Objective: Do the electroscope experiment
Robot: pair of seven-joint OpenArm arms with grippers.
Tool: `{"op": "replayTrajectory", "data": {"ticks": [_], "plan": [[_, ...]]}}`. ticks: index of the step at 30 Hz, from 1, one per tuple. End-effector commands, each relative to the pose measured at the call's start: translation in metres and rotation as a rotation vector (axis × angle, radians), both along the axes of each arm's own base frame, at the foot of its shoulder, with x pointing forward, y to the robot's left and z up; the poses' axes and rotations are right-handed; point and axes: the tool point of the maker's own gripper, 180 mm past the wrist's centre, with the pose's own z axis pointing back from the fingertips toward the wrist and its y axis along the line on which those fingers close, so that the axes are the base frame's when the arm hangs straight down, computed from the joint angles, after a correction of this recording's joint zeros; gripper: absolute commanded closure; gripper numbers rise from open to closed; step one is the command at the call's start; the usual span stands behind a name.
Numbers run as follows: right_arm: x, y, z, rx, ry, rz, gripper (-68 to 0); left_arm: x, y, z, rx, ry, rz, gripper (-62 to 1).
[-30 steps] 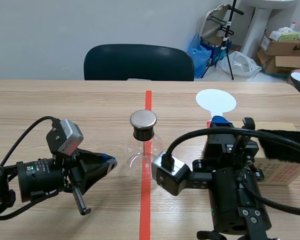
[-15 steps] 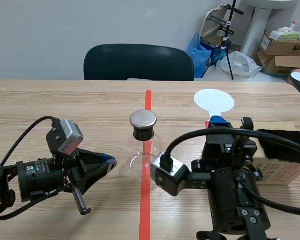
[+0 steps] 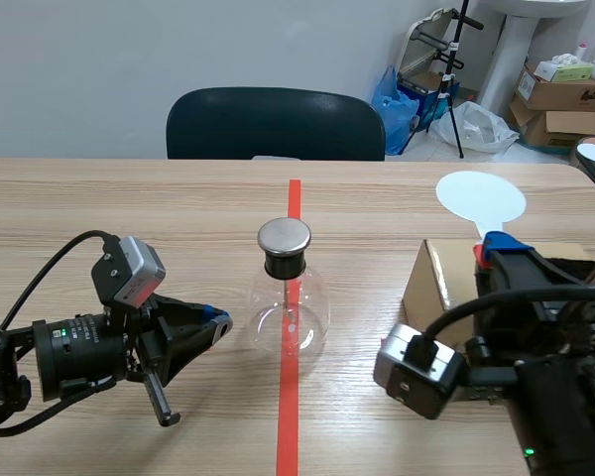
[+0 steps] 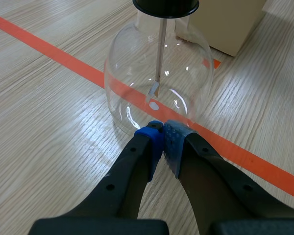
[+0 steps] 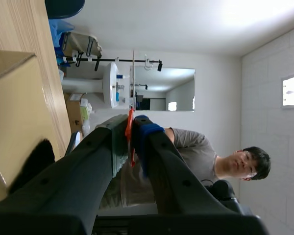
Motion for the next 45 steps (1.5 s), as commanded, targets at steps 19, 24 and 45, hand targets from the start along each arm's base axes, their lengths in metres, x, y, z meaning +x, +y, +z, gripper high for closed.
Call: {"op": "replayTrajectory", "data": {"ticks": [19,24,45], "plan": [[-0.017,-0.094,-0.024,-0.034,0.034,-0.031,-1.1,0.003,-0.004,0.009,-0.031,-0.017,0.001,-3.2],[-0.019,-0.114,-0.042,-0.04,0.07,-0.074,-1.1,0.003,0.002,0.011,-0.031,-0.021,0.003,-3.2],[-0.027,-0.113,-0.076,0.002,0.142,-0.043,-1.1,-0.125,0.066,0.114,-0.247,-0.001,-0.251,-3.2]]}}
